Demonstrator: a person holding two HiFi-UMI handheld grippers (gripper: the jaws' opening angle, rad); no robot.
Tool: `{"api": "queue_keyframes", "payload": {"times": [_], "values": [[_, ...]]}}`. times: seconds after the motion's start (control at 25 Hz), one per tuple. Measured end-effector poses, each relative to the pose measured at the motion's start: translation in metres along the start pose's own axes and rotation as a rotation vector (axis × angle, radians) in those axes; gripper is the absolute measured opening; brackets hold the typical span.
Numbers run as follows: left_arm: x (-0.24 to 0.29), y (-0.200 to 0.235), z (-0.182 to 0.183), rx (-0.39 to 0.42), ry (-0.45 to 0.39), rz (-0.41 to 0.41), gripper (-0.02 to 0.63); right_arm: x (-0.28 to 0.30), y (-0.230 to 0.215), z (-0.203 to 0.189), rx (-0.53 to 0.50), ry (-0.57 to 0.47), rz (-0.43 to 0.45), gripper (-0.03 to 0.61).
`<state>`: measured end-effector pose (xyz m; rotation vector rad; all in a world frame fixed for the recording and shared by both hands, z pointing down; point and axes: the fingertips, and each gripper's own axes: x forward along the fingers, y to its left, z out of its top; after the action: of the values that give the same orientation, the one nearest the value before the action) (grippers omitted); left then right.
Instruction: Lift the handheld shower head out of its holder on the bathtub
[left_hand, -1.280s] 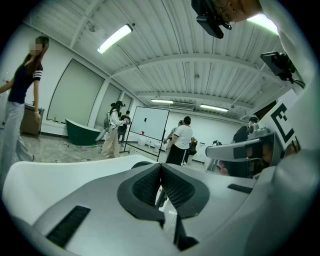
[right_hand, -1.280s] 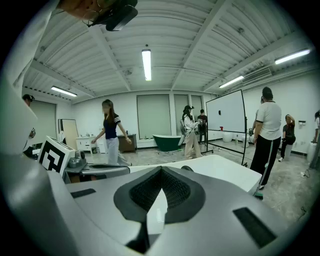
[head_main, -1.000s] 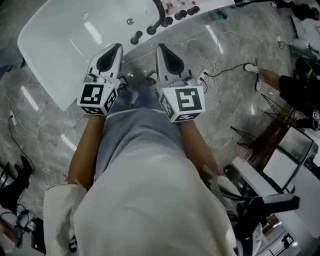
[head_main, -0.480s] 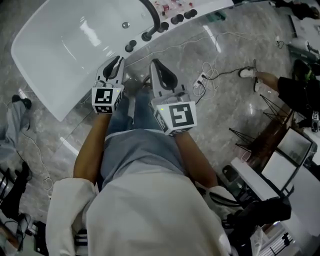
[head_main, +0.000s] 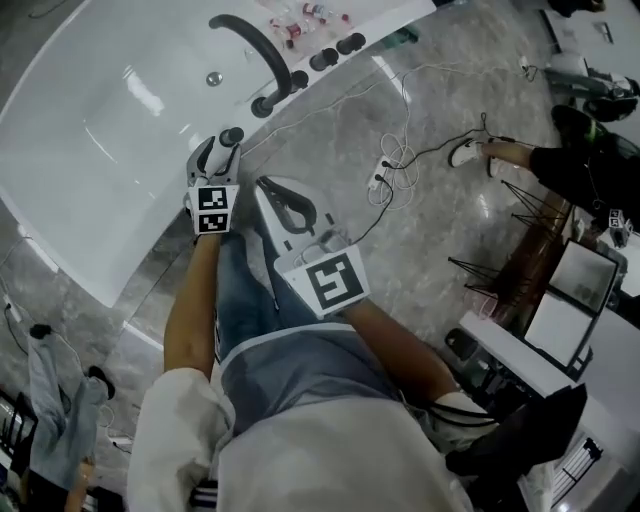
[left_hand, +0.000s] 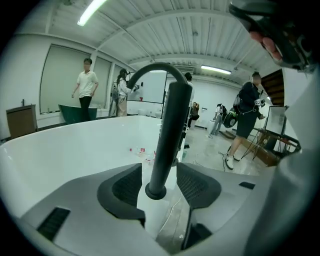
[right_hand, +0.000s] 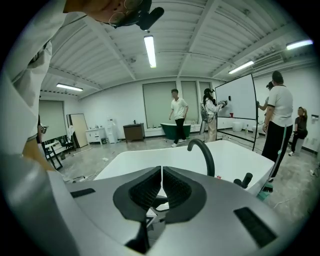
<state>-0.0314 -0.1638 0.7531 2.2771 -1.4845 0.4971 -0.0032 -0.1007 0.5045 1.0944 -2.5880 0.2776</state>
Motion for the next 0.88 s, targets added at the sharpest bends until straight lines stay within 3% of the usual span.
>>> {"api": "queue_keyframes", "payload": {"times": [0.32,0.4,0.6,0.88], "values": [[0.054,0.009,-0.012,0.062,0.026,0.019,0.210,0.013,-0.015,-0.018,0.038,0.030,-0.035,0.018],[0.059,0.012,-0.014,0.074,0.030,0.029,0.158,0.014,-0.020,-0.025,0.032,0.046,-0.050,0.018],[0.058,0.011,-0.017,0.109,0.024,0.042,0.147,0.018,-0.027,-0.045,0.041,0.083,-0.068,0.018],[0.036,0.007,0.003,0.065,-0.019,0.039,0.146,0.022,-0.025,-0.057,0.062,0.128,-0.077,0.018]]}}
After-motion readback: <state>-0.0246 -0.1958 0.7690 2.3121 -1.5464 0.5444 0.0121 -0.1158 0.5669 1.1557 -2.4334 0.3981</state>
